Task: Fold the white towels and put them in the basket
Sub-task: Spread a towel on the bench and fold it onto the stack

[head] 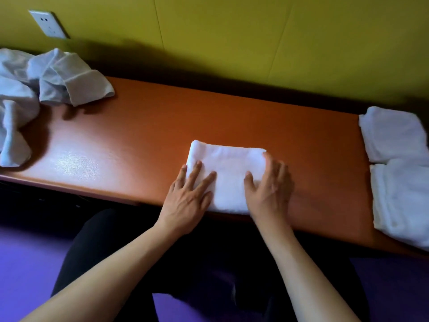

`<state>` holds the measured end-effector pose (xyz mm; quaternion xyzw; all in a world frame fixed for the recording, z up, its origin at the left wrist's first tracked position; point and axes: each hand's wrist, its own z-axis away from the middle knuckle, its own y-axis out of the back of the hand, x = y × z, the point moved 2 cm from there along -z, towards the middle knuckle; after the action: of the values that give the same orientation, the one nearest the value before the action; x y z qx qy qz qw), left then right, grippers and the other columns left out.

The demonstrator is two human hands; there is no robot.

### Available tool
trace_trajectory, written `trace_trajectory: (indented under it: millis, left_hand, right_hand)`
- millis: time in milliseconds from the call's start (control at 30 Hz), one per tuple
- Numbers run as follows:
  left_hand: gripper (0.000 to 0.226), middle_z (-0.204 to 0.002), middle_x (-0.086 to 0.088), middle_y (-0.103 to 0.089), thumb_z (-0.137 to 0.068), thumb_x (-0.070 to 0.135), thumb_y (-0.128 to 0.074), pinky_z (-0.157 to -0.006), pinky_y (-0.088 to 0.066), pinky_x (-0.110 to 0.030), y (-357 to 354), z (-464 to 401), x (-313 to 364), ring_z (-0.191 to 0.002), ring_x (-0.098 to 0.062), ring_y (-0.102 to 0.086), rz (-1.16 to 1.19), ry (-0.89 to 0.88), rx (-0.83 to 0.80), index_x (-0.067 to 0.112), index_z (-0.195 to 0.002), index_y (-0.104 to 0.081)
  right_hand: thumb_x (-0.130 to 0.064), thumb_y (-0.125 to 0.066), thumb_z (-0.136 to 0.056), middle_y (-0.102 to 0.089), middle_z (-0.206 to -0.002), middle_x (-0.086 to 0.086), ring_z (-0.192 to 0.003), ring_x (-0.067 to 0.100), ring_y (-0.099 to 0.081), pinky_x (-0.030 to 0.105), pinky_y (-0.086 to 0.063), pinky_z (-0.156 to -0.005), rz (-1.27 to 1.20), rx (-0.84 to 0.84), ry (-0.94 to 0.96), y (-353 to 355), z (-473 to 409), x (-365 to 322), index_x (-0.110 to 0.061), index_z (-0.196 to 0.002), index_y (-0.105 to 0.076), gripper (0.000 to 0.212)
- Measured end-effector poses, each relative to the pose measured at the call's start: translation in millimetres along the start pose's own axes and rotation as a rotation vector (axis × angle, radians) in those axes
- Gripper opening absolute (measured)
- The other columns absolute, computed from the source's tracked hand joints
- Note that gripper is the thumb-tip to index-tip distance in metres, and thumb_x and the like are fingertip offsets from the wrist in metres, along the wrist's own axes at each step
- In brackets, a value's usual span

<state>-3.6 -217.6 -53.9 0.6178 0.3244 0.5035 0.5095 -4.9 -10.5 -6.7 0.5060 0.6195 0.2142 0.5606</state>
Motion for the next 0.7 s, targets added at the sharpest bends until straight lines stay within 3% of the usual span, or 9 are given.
trace_trajectory:
  millis: [67,167,233,300,400,433,500,600,700]
  left_hand:
    - [0.059,-0.168,-0.006,-0.011,-0.102,0.054,-0.014,-0.122,-0.019,-0.054,-10,-4,-4,-0.155,-0.034,-0.006,-0.019,-0.051,-0.015,0.038,-0.158,-0.020]
    - [0.057,-0.166,-0.015,-0.018,-0.104,0.046,-0.020,-0.124,-0.009,-0.051,-7,-8,3,-0.156,-0.029,-0.004,-0.012,-0.072,0.017,0.028,-0.158,-0.026]
    - [0.055,-0.164,-0.015,-0.022,-0.104,0.038,-0.030,-0.124,-0.007,-0.048,-1,-10,18,-0.156,-0.021,0.002,0.033,-0.108,0.103,0.018,-0.155,-0.037]
    - [0.054,-0.163,-0.002,-0.018,-0.102,0.031,-0.035,-0.122,-0.005,-0.046,2,-16,35,-0.154,-0.012,0.011,0.092,-0.179,0.166,0.010,-0.152,-0.041]
    - [0.062,-0.167,-0.007,0.001,-0.100,0.034,-0.025,-0.125,0.003,-0.043,-4,-33,60,-0.154,-0.017,0.015,0.242,-0.189,0.030,0.016,-0.159,-0.021]
    - [0.063,-0.168,-0.008,0.001,-0.099,0.036,-0.024,-0.126,0.001,-0.044,-7,-38,68,-0.155,-0.022,0.012,0.276,-0.185,-0.025,0.020,-0.160,-0.018]
    - [0.060,-0.168,-0.011,-0.010,-0.098,0.037,-0.029,-0.125,-0.015,-0.047,-16,-48,85,-0.154,-0.036,-0.007,0.224,-0.197,-0.021,0.026,-0.157,-0.029]
    - [0.047,-0.158,-0.015,-0.035,-0.100,0.035,-0.040,-0.104,-0.046,-0.052,-24,-71,112,-0.131,-0.046,-0.043,0.112,-0.192,0.085,0.026,-0.145,-0.051]
    - [0.043,-0.155,-0.013,-0.041,-0.102,0.037,-0.038,-0.098,-0.050,-0.051,-33,-101,135,-0.129,-0.042,-0.046,0.082,-0.172,0.110,0.029,-0.142,-0.053]
  right_hand:
    - [-0.037,-0.053,-0.088,-0.060,-0.119,0.005,-0.107,0.032,-0.056,0.042,-0.043,-0.093,0.007,-0.198,0.260,5,19,-6,-0.021,-0.126,-0.061,0.042]
    - [-0.039,-0.048,-0.094,-0.055,-0.138,-0.003,-0.127,0.023,-0.050,0.042,-0.036,-0.110,0.124,-0.494,0.330,10,40,2,-0.030,-0.142,-0.050,0.049]
    - [-0.040,-0.046,-0.099,-0.040,-0.155,-0.007,-0.144,0.016,-0.034,0.041,-0.017,-0.122,0.171,-0.536,0.286,15,37,12,-0.033,-0.152,-0.035,0.054]
    - [-0.039,-0.042,-0.102,-0.029,-0.162,-0.009,-0.150,0.013,-0.023,0.040,-0.005,-0.124,0.206,-0.557,0.260,19,25,23,-0.033,-0.155,-0.027,0.055]
    - [-0.040,-0.035,-0.105,-0.021,-0.165,-0.005,-0.152,0.015,-0.016,0.038,-0.003,-0.125,0.219,-0.546,0.172,27,6,44,-0.030,-0.156,-0.026,0.054]
    - [-0.042,-0.034,-0.105,-0.022,-0.165,-0.003,-0.152,0.016,-0.017,0.038,-0.004,-0.124,0.221,-0.524,0.125,29,0,54,-0.029,-0.156,-0.029,0.053]
    - [-0.045,-0.033,-0.104,-0.024,-0.164,0.000,-0.152,0.019,-0.019,0.038,-0.006,-0.124,0.230,-0.475,0.055,34,-12,77,-0.027,-0.154,-0.034,0.053]
    - [-0.049,-0.025,-0.101,-0.024,-0.165,0.000,-0.152,0.020,-0.018,0.039,-0.008,-0.125,0.237,-0.426,0.029,39,-29,112,-0.027,-0.155,-0.032,0.059]
    - [-0.052,-0.020,-0.098,-0.020,-0.166,0.000,-0.153,0.020,-0.014,0.040,-0.007,-0.125,0.211,-0.389,-0.001,36,-46,141,-0.028,-0.156,-0.028,0.063]
